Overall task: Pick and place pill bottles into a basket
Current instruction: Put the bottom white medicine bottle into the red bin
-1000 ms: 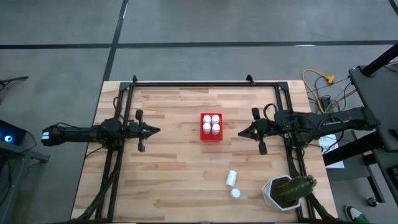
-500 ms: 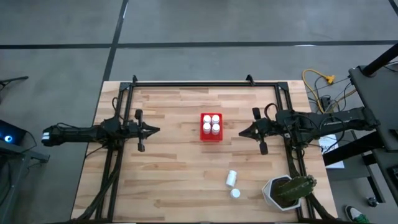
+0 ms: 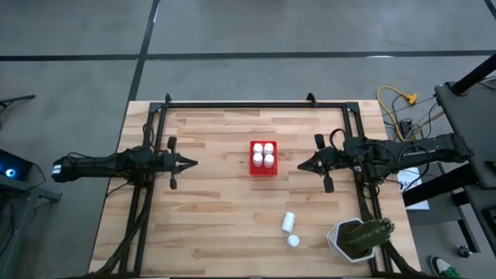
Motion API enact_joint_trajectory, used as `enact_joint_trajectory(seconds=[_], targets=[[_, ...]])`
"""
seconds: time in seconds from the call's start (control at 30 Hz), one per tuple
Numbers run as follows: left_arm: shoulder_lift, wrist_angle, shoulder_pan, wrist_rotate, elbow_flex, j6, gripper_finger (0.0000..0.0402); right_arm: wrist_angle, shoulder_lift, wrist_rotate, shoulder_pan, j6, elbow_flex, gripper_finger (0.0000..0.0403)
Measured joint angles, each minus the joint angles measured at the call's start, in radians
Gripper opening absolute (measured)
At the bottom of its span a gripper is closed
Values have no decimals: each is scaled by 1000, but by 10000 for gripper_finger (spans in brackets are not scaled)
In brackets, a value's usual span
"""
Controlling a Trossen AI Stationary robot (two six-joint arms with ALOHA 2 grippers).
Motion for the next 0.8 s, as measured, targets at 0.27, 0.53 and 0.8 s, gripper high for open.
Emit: enact_joint_trajectory(seconds=[0.27, 0.53, 0.8], targets=[[6, -1, 0, 0, -3, 0, 2, 1, 0, 0, 0, 7, 0, 9], [-7, 313, 0, 49, -84, -51, 2, 1, 0, 1, 0, 5, -1, 9], [-61, 311, 0, 85, -101, -52, 2, 1, 1, 1, 0, 6, -1, 9]])
